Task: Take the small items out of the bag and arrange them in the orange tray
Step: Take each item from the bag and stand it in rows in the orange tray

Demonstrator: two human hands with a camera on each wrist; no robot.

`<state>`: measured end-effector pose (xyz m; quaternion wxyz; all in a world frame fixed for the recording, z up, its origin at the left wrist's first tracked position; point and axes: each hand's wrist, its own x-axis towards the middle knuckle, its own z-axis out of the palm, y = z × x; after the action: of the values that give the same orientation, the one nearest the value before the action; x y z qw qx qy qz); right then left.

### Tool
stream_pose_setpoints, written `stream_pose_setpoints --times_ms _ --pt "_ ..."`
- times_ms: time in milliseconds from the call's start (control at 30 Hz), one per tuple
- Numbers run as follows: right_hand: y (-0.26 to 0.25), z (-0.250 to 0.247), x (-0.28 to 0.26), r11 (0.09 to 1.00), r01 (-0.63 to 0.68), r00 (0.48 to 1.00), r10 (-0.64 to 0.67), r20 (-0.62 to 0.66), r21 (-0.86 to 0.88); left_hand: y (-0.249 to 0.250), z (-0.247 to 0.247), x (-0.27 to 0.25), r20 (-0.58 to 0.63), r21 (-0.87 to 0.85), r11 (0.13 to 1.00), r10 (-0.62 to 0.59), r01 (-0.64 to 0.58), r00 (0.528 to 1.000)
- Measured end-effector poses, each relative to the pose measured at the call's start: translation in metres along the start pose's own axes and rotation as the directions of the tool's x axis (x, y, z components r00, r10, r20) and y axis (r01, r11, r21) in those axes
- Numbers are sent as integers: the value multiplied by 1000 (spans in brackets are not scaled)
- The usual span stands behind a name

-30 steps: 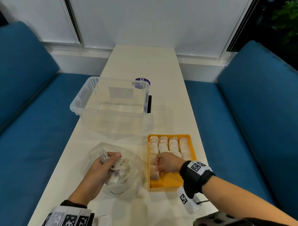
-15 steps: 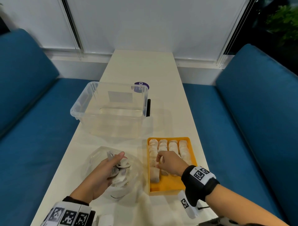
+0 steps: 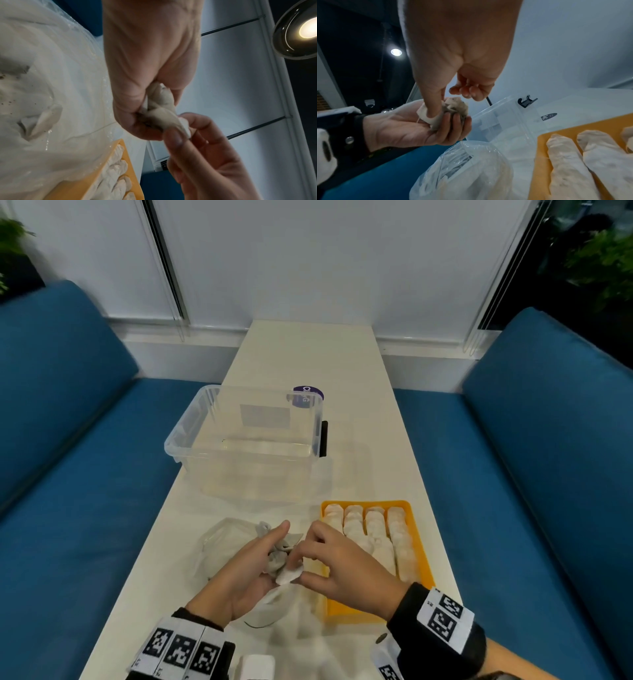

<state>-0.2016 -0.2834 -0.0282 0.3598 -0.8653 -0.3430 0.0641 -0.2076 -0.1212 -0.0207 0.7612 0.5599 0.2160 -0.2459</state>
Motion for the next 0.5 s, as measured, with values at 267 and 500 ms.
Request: stream_pose_setpoints --times_ms 267,500 --pt "-2 -9 -5 948 -120 982 157 -102 295 -5 -1 -2 14 20 999 25 -25 1000" --pt "3 -13 -7 752 -206 935 340 -100 627 -6 -4 -4 -24 50 999 -10 11 1000"
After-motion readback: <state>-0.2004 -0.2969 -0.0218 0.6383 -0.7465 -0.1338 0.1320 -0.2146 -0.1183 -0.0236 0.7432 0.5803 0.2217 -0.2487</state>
